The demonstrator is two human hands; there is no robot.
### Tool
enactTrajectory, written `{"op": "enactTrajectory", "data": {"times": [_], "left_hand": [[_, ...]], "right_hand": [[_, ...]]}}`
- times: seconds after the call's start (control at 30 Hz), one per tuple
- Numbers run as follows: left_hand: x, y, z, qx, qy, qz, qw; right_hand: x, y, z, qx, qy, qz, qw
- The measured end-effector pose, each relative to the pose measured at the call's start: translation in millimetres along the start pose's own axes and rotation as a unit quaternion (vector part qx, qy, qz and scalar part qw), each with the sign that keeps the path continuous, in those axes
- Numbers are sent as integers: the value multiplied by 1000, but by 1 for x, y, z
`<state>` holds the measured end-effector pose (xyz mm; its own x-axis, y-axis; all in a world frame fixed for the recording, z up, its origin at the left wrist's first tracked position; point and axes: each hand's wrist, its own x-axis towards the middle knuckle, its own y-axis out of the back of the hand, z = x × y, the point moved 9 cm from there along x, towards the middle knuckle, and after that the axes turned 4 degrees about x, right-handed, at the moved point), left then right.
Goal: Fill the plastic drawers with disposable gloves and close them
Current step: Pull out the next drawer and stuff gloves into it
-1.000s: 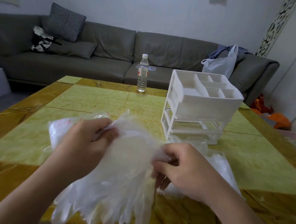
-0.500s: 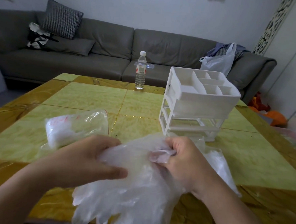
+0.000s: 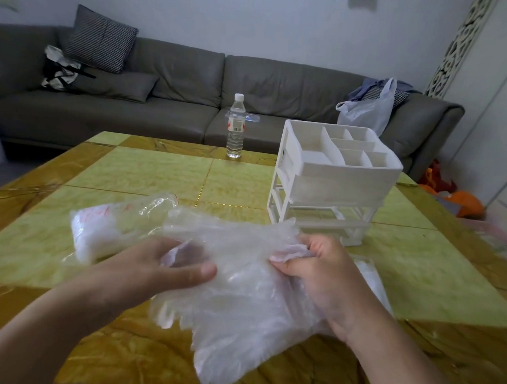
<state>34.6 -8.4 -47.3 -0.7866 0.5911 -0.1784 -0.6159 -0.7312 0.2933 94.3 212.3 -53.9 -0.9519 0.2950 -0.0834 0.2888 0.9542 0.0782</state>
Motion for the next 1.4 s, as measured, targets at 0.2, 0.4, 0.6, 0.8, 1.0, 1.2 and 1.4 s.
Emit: {"op": "enactTrajectory", "data": {"times": [0.2,0.4,0.6,0.8,1.0,1.2,1.4], "left_hand": [[7,-11,10,-49,-50,22,997],[31,8,14,-285,-92,71,951],[44,-2,22,-292,-143,147,934],[11,-55,132,-45,-360,168,917],[89,-187,126,479,-206,14,853],[117,-202,53,564,-79,-72,819],[129,-205,23,549,-11,-105,829]], "right_hand": [[-2,13,-3,47,0,38,998],[1,79,-30,208,58,105,971],[7,143,31,156,-55,216,962],[14,156,51,-163,-66,223,959],[12,151,39,-277,-38,181,943],[14,150,41,-295,-46,142,944],[17,147,40,-353,-52,132,925]]}}
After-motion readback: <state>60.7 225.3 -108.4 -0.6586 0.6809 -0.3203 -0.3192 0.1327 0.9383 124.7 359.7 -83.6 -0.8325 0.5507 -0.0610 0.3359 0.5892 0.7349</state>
